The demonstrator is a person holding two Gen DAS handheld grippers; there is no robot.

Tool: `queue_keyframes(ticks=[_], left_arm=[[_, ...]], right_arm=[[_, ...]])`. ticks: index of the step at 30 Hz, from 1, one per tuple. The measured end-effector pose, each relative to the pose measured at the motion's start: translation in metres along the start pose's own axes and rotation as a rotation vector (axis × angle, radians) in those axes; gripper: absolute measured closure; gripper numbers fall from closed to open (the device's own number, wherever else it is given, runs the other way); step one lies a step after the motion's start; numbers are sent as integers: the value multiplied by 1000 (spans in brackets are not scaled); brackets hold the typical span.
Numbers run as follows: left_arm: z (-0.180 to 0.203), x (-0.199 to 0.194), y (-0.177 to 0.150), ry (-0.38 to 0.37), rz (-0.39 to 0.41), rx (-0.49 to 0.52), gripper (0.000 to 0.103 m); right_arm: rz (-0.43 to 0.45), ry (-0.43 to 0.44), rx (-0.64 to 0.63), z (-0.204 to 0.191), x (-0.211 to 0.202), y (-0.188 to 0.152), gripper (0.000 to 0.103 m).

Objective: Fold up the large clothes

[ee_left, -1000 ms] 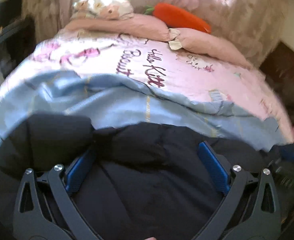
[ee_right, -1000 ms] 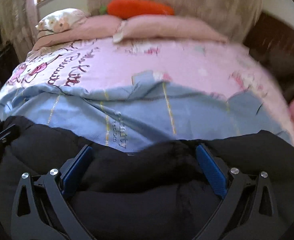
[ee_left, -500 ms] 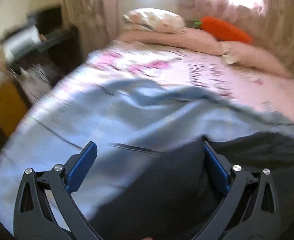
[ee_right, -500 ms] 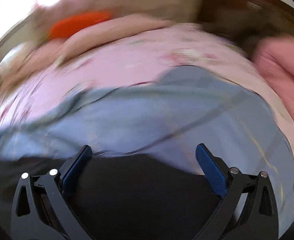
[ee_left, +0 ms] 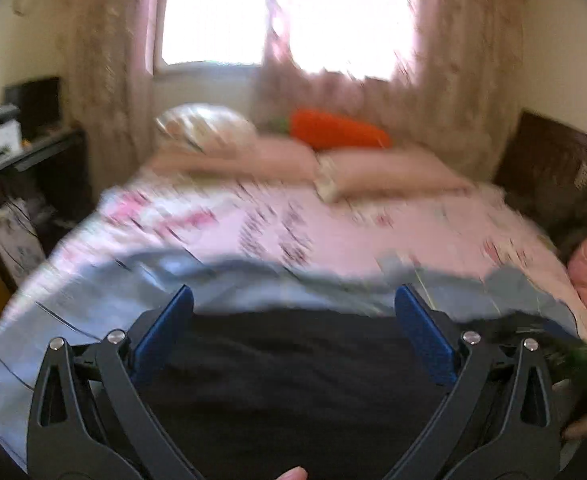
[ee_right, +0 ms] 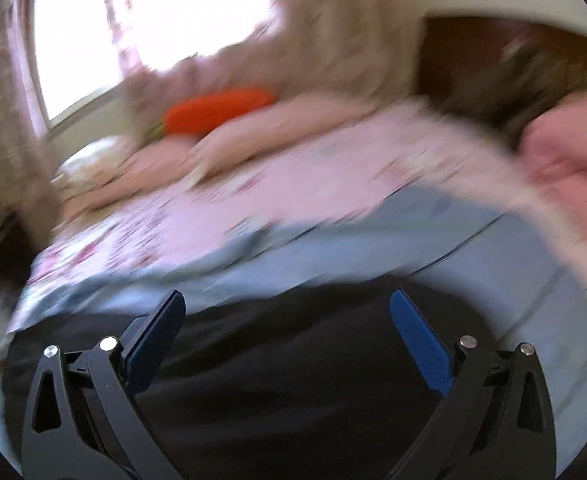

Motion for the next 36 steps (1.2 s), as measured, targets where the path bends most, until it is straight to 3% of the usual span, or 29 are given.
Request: queue_keyframes(ticks=[1,3,4,5,6,9,10,11,12,14,15,17,19,21,23,24,25,26,29,32,35,36], left_arm=[[6,23,-12,3,-65,-3,2],[-7,74,-39,6,-220,-50,2],[-24,93,-52,-53,-281,-123,2],[-43,102,-57,-113,-292,-199,2],[-55,102,-57,-102,-275,-203,2],[-79,101,-53,161,-218,115,2],[-90,102,-52,184,-219,130,2],[-106,101,-52,182,-223,87,2],[-137,101,-55,197,-232,-30,2],[-179,100,-67,60,-239,-274,2],[-189,97,-72,30,-235,-336,2],[-195,88,-76,53,-195,-321,2],[-192,65,-68,152,-115,-235,2],[-184,41,-59,263,-83,-144,2],[-174,9,-41,496,-28,10,2],[-168,-9,-34,495,15,39,2],[-153,-29,-26,419,71,57,2],[-135,-45,-20,358,101,57,2],[-81,-63,-19,182,132,11,2],[-44,-60,-43,50,124,-99,2],[-26,-12,-90,100,3,-133,2],[-30,3,-105,111,-35,-141,2]], right_arm=[[-40,8,10,-4,12,-6,1],[-71,-89,-57,-8,40,-18,1],[-51,-143,-132,-9,46,-19,1],[-33,-186,-185,-6,49,-17,1],[-25,-203,-212,-1,51,-13,1],[-40,-265,-254,39,61,5,1],[-41,-273,-250,47,61,9,1],[-33,-293,-246,58,60,13,1],[-25,-300,-240,70,59,16,1],[-23,-348,-207,95,60,19,1],[-20,-351,-167,114,55,22,1],[-54,-297,-95,139,51,22,1],[-63,-296,-36,166,37,18,1],[-26,-347,-50,171,21,18,1],[120,-504,-112,165,-14,17,1],[277,-639,-133,153,-43,14,1],[377,-656,-132,139,-61,10,1],[416,-609,-130,125,-70,7,1],[368,-439,-169,62,-70,-10,1],[317,-275,-193,4,-62,-39,1],[241,-254,-295,-31,-32,-69,1],[258,-251,-295,-30,-23,-77,1]])
Point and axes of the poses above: each gripper's, at about its wrist camera, not at the fingertips, and x roughly the way its jaws point, z to its right, y to its top, the point moved 4 cm from there along x, roughly the way its jaws point, and after that the axes turned 3 degrees about -y, right-handed, at the moved point
